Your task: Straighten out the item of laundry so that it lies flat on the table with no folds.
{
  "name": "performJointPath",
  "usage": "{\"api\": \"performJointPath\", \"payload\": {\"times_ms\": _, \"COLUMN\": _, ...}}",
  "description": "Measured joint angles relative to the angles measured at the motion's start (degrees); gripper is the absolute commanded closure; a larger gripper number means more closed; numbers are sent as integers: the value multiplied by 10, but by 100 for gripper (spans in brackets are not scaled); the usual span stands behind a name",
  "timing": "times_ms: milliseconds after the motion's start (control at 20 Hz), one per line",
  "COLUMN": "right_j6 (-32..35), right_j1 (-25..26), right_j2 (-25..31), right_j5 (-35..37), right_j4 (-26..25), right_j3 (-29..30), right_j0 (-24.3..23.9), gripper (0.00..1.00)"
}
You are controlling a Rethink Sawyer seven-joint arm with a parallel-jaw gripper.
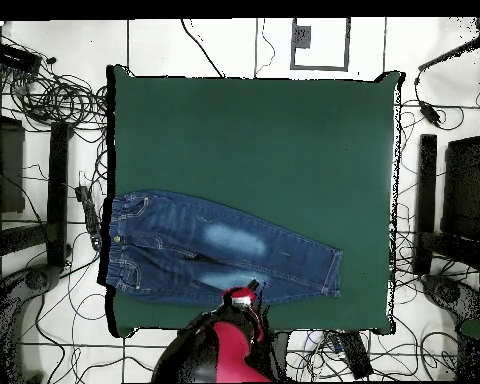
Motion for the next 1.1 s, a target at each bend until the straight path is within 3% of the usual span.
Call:
{"api": "performJointPath", "payload": {"times_ms": 400, "right_j6": 0, "right_j1": 51, "right_j2": 13, "right_j5": -27, "right_j4": 6, "right_j3": 16, "right_j0": 30, "gripper": 0}}
{"api": "performJointPath", "payload": {"times_ms": 750, "right_j6": 0, "right_j1": 107, "right_j2": 40, "right_j5": -36, "right_j4": 32, "right_j3": 17, "right_j0": 56, "gripper": 0}}
{"api": "performJointPath", "payload": {"times_ms": 1100, "right_j6": 0, "right_j1": 176, "right_j2": 90, "right_j5": -93, "right_j4": 72, "right_j3": 21, "right_j0": 71, "gripper": 0}}
